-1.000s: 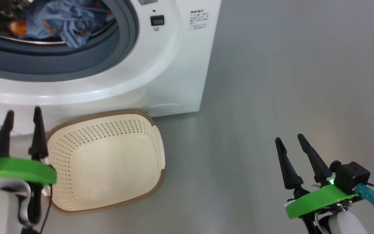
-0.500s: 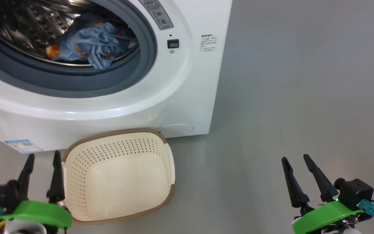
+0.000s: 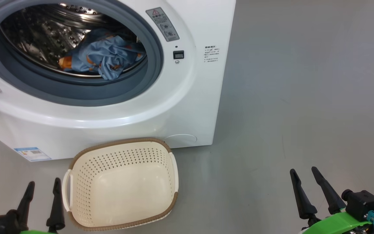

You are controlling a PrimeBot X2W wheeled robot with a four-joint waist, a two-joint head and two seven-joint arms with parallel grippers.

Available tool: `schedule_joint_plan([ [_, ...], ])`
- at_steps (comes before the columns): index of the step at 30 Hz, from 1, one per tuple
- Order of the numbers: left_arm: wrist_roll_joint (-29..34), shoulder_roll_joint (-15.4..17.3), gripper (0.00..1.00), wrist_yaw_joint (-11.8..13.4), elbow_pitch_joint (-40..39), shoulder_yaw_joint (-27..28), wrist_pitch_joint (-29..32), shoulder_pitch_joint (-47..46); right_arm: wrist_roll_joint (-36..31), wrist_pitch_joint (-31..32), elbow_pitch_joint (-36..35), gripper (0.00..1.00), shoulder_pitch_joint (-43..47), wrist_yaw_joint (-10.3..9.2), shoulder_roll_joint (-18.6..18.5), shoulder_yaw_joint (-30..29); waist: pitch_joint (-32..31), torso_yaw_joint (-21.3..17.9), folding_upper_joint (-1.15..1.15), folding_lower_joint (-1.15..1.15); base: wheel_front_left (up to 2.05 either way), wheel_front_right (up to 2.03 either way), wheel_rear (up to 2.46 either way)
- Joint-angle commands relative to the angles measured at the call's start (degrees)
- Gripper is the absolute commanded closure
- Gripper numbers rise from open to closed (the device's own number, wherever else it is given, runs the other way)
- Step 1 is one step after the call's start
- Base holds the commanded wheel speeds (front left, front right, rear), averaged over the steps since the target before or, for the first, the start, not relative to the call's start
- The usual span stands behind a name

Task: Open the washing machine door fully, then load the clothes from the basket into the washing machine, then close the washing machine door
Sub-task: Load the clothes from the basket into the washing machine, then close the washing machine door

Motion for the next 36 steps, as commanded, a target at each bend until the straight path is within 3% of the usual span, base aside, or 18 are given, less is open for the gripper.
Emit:
schedule_joint_plan([
  [1, 1.05, 0.74, 0.00, 0.01, -1.90, 2.43, -0.21, -0.05, 0.37, -0.27, -1.30, 0.00, 0.73, 0.09, -0.87, 1.17, -0.26, -0.02, 0.00, 0.00, 0.00, 0.00, 0.00],
  [27, 1.58, 0.17, 0.00, 0.01, -3.61, 3.01, -0.21, 0.56, 0.22, -0.27, -1.81, 0.00, 1.05, 0.09, -0.64, 0.97, -0.42, 0.27, 0.00, 0.00, -0.01, 0.01, 0.00],
  [36, 1.78, 0.04, 0.00, 0.01, -3.90, 3.18, -0.21, 0.68, 0.22, -0.27, -1.85, 0.00, 1.07, 0.09, -0.59, 1.04, -0.44, 0.39, 0.00, 0.00, -0.74, 0.74, 0.00],
])
